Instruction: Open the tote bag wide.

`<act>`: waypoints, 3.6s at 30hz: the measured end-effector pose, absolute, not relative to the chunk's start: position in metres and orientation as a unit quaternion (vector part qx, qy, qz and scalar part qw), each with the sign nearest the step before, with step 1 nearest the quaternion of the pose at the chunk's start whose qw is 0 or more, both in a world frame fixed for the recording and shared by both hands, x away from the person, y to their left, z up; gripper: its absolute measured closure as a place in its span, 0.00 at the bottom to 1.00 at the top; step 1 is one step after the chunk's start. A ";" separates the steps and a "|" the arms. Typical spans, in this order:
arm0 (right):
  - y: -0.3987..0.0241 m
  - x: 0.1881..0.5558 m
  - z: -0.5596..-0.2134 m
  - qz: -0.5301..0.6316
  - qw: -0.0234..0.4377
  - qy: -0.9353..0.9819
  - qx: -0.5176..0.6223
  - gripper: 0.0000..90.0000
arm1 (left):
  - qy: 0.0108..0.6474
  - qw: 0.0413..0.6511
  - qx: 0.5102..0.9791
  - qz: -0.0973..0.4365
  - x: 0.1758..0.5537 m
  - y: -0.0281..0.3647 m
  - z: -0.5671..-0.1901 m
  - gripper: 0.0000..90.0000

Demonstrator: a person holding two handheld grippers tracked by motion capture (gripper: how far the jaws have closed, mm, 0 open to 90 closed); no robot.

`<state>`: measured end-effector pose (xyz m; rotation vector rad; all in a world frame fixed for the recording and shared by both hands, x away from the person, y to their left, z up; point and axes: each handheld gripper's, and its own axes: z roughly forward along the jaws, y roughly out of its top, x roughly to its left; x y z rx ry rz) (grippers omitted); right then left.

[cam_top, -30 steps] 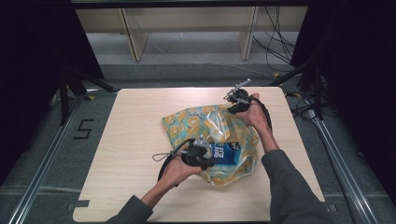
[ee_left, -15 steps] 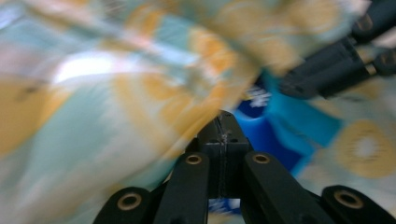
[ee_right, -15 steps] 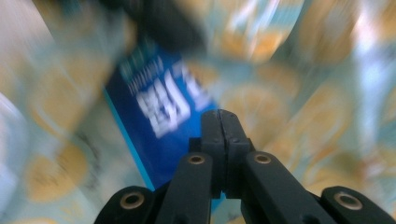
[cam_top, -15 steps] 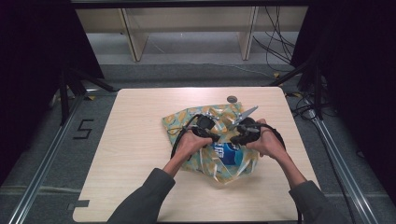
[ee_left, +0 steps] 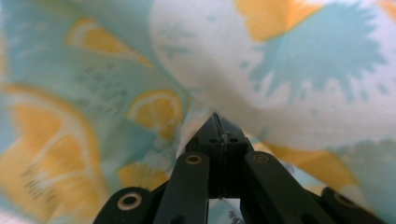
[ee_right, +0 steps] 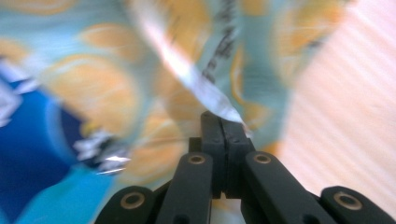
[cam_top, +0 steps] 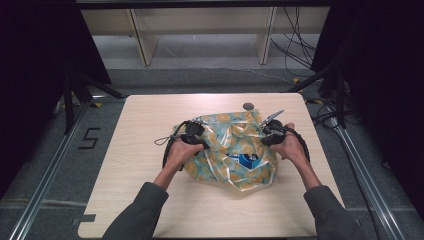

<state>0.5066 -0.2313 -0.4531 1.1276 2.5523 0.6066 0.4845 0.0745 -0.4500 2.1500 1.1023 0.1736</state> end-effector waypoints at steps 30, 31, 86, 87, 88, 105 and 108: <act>-0.145 0.386 -0.456 0.306 0.044 0.930 0.197 1.00 | 0.372 0.423 0.824 0.065 0.438 0.077 -0.423 0.99; -0.141 0.382 -0.459 0.300 0.044 0.934 0.190 1.00 | 0.362 0.431 0.824 0.057 0.437 0.071 -0.423 0.99; -0.111 0.552 -0.423 0.278 0.100 0.911 0.286 1.00 | 0.320 0.311 0.894 0.040 0.391 0.101 -0.486 0.98; -0.110 0.548 -0.422 0.273 0.097 0.915 0.282 1.00 | 0.305 0.316 0.898 0.045 0.390 0.098 -0.479 0.97; -0.110 0.543 -0.421 0.271 0.096 0.919 0.271 1.00 | 0.307 0.344 0.886 0.055 0.387 0.092 -0.471 0.97; -0.185 0.453 -0.434 0.286 0.106 0.909 0.284 1.00 | 0.372 0.385 0.836 0.122 0.466 0.040 -0.450 0.97; -0.203 0.460 -0.456 0.260 0.117 0.908 0.306 1.00 | 0.400 0.369 0.829 0.130 0.479 0.054 -0.462 0.98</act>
